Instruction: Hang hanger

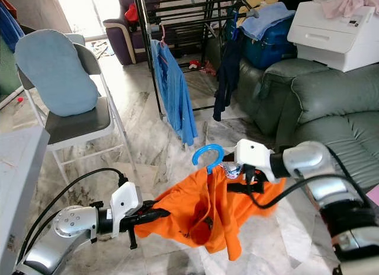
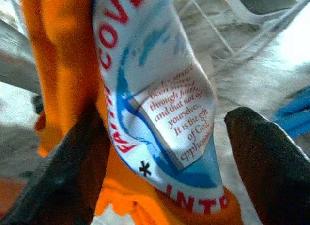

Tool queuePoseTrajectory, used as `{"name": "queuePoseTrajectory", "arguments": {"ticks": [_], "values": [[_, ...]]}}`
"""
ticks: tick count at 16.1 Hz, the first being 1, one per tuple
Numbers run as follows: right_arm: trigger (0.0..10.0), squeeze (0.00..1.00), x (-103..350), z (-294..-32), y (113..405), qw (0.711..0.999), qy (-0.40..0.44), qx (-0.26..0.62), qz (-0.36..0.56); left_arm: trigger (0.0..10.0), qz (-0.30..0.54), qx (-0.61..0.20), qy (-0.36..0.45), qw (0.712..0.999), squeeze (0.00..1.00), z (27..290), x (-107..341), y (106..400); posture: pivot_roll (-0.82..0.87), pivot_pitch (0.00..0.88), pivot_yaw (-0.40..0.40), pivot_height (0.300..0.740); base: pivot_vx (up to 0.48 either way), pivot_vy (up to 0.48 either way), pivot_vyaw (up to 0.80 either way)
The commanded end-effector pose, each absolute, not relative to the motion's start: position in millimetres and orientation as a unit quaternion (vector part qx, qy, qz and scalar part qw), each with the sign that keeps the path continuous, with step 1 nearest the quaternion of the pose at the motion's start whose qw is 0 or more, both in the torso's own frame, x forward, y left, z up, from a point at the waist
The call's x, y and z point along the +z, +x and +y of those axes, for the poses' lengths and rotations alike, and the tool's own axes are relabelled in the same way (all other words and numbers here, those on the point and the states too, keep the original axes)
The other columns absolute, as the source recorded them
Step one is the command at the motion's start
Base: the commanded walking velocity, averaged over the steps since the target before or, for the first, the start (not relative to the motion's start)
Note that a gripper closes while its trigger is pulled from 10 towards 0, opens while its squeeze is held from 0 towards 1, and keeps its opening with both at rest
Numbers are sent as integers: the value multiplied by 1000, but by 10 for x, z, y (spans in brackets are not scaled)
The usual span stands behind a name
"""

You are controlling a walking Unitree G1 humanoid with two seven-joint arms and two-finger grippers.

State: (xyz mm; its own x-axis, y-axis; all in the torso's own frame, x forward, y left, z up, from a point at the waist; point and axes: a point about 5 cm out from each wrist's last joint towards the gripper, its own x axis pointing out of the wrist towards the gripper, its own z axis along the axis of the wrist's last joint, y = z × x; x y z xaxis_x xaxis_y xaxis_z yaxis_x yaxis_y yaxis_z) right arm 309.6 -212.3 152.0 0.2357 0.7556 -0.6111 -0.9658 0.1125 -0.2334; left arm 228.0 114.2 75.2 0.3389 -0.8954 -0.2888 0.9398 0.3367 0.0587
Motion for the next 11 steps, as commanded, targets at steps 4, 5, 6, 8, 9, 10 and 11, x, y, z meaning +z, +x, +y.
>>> {"name": "queuePoseTrajectory", "arguments": {"ticks": [4,5,6,8,9,10,11], "values": [[0,0,1614,-2245,3095,697,-307,617,198,10000,86,-570,119,808,0,1164,807,2271,-81,0,86,740,0,0,0],[0,0,1622,-2281,3075,689,-300,625,209,10000,88,-570,119,808,0,1170,802,2268,-83,0,87,740,0,0,0],[0,0,1624,-2288,3067,687,-297,628,213,10000,89,-570,119,808,0,1172,800,2268,-83,0,87,740,0,0,0],[0,0,1574,-2346,3005,672,-294,638,237,10000,89,-570,119,808,0,1175,799,2270,-85,0,88,740,0,0,0],[0,0,1541,-2362,2992,671,-293,637,243,10000,89,-570,119,808,0,1175,802,2277,-86,0,88,740,0,0,0],[0,0,1529,-2362,2992,672,-290,636,244,10000,88,-570,119,808,0,1175,805,2281,-86,0,88,740,0,0,0],[0,0,1494,-2350,2977,673,-287,637,244,10000,87,-569,117,809,0,1172,811,2287,-85,0,88,740,0,0,0]]}}
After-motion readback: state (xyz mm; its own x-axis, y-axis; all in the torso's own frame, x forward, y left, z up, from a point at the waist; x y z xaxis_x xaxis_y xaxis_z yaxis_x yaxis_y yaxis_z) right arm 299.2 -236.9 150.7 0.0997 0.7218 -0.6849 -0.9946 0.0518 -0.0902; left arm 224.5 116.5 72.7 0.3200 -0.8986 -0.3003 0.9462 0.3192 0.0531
